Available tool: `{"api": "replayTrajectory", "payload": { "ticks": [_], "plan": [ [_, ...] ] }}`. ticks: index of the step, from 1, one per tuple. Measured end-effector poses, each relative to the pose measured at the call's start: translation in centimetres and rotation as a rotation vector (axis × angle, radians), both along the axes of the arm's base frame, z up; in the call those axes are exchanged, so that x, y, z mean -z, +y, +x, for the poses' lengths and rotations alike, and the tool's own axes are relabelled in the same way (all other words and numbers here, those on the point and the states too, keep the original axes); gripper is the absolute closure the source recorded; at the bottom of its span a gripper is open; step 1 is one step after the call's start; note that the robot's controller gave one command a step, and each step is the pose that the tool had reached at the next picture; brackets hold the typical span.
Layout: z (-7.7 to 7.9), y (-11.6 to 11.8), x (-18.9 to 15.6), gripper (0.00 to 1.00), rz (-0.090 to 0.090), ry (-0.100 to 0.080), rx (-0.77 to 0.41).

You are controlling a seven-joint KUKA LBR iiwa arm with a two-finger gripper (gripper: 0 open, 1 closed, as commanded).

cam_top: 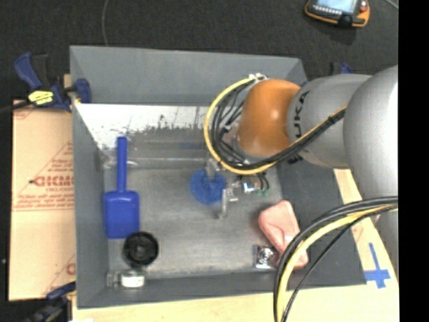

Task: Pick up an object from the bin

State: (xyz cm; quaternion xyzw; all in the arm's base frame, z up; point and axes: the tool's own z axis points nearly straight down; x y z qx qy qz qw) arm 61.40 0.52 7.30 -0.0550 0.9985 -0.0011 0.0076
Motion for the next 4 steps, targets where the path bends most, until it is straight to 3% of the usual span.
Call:
{"api": "replayTrajectory", "payload": {
  "ticks": [1, 2, 4],
  "plan": [
    [-0.1, 1.6, 0.1, 0.0, 0.004, -0.018, 0.161],
    [0.4, 0.0, -0.4, 1.0, 0.0, -0.016, 0.006],
    [0.2, -0.1, -1.9, 1.0, 0.0, -0.01, 0.005]
  ]
}}
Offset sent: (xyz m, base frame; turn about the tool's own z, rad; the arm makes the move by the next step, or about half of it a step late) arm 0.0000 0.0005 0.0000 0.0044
